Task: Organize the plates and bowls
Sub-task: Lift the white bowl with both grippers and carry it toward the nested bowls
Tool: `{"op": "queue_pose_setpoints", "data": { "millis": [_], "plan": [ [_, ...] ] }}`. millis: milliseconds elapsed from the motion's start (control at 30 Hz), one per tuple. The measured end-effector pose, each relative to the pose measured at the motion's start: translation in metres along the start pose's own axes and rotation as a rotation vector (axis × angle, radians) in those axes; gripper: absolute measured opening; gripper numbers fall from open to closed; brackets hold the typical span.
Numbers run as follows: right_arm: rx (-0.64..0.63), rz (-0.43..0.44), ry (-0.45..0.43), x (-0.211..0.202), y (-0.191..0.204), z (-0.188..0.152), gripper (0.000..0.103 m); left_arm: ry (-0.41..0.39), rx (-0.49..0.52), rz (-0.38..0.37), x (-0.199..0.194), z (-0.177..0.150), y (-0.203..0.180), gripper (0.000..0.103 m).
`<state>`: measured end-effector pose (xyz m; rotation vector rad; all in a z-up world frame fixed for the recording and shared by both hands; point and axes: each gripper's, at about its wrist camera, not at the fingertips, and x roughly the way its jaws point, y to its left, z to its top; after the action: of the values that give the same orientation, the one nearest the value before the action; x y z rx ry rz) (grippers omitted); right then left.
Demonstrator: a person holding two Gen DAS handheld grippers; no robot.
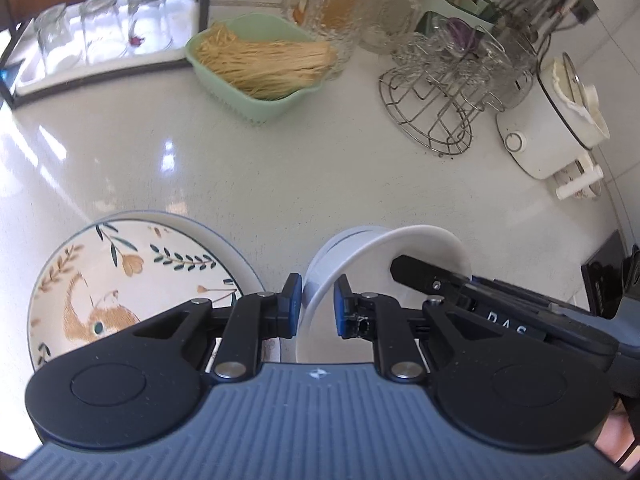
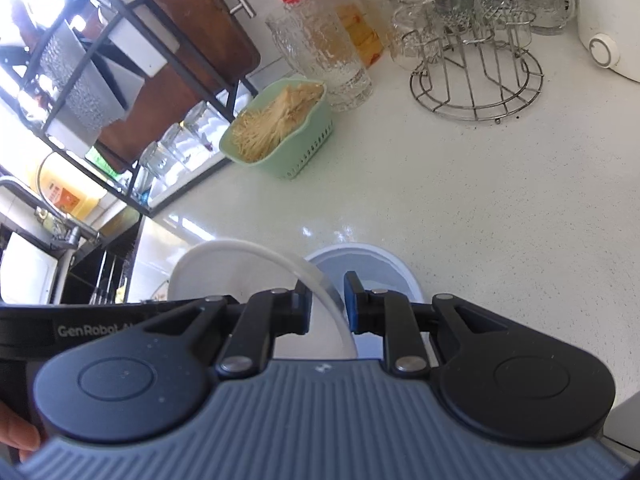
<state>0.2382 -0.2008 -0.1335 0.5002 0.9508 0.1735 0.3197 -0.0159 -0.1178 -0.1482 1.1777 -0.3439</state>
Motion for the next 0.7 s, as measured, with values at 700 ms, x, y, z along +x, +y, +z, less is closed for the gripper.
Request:
{"op": "queue_pose_setpoints", "data": {
  "millis": [700],
  "plan": [
    [-0.076,-0.098,0.059,-0.003,0.003,0.017,0.022,-0.001,-0.102,-0.033,0.011,0.003,-0.006,0.018]
  ]
}}
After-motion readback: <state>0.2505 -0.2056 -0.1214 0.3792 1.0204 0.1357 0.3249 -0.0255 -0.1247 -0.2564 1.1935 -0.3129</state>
